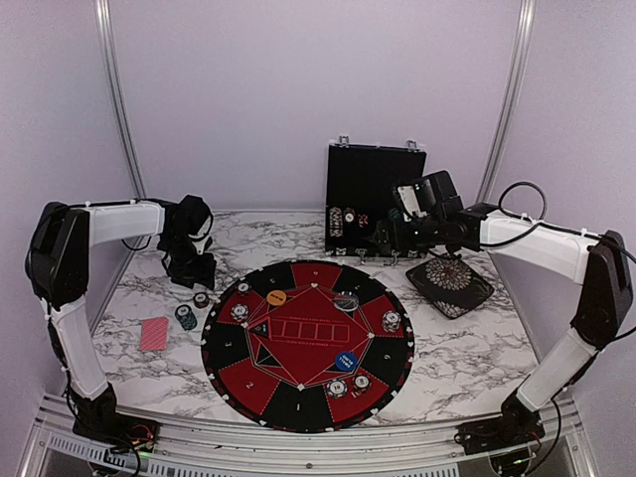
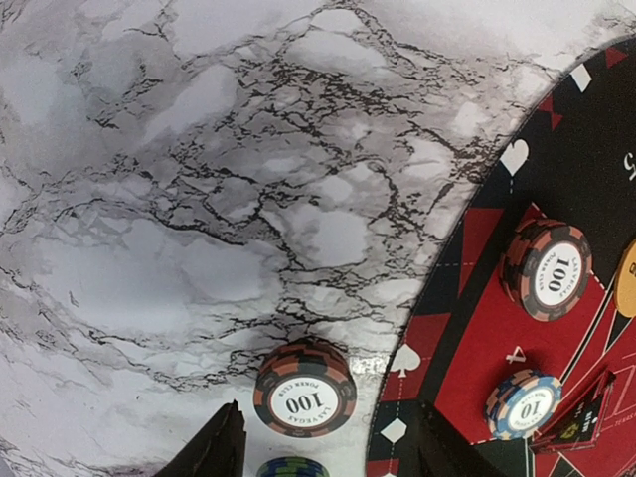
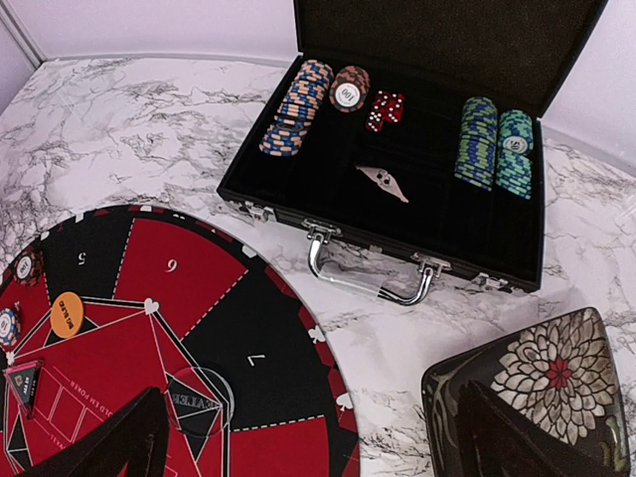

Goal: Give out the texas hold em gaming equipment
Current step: Pick up the pile of poker chips from the center of the board.

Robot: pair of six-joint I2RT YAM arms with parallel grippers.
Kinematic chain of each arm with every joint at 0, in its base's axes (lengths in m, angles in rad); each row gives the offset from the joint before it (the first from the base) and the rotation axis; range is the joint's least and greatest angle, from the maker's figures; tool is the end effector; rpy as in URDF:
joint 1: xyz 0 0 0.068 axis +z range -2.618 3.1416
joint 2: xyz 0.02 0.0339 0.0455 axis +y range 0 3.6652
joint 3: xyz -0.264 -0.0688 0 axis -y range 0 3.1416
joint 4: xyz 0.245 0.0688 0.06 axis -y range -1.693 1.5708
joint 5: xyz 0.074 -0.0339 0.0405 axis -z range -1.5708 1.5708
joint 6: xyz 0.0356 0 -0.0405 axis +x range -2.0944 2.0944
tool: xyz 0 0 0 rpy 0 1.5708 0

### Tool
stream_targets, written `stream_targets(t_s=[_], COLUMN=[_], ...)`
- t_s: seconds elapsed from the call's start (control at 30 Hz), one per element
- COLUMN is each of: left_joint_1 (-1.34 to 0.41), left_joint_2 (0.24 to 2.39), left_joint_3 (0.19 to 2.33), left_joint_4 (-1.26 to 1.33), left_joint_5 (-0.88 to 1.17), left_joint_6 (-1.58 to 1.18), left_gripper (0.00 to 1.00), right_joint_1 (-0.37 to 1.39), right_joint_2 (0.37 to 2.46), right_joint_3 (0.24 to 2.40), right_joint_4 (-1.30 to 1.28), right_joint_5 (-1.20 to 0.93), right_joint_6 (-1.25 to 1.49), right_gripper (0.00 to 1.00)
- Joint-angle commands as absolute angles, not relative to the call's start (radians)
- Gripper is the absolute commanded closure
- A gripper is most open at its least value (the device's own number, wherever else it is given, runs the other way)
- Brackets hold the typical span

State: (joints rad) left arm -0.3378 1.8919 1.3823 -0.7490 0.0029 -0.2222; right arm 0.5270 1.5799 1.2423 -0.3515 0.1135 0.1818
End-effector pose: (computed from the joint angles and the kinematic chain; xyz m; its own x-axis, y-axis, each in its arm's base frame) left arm 0.3586 -0.1261 0.1926 -0.9490 0.0998 -0.2990 0.1262 0.9895 -0.0704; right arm 0.3113 0.1765 0.2834 -0.6172 -0.1513 -0.7721 -0.3178 0.9457 0.0687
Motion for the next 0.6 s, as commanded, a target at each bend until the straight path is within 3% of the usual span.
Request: stream_targets(t_s=[0.0, 0.57], left_joint_1=[-0.319, -0.316], left_joint_2=[1.914, 1.946], left_joint_3=[1.356, 1.312], left_joint_4=[-0.731, -0.715], left_joint_5=[0.014, 0.029], left_joint_6=[-0.21, -0.193], left_gripper=[0.42, 0.42], right_joint_1=[0.52, 0.52], right_joint_2=[1.586, 1.58], right_joint_3=[1.267, 1.26], right_joint_4=[-0.332, -0.328], right_joint_5=[0.113, 0.11], right_joint_6=[0.172, 0.173], right_gripper=[0.02, 0.02])
